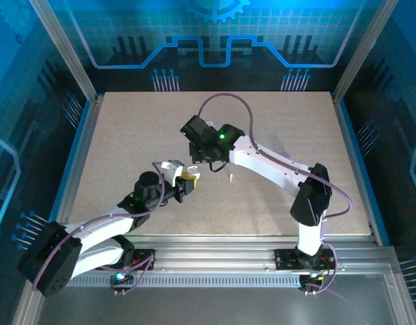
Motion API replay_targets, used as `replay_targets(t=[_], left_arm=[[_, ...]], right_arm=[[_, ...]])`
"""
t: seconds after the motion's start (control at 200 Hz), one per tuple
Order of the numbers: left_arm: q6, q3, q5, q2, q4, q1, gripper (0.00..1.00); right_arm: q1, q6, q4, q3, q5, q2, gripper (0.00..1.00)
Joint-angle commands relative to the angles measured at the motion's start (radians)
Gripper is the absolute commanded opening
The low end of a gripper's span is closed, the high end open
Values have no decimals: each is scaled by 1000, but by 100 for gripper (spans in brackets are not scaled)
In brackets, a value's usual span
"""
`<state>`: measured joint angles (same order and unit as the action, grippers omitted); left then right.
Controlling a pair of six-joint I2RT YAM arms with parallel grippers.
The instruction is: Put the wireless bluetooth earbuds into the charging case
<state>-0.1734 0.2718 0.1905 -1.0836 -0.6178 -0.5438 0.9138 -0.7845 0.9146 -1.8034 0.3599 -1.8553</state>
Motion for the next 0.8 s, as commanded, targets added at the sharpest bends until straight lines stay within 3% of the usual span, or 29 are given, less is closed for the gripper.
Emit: replay_targets(t=[0.0, 0.795], left_arm=[[38, 6, 47, -13, -93, -7, 11], [72, 96, 97, -5, -80, -20, 11]], right_arm=[[28, 13, -37, 39, 42, 64, 16], [107, 31, -160, 199, 100, 176, 16]])
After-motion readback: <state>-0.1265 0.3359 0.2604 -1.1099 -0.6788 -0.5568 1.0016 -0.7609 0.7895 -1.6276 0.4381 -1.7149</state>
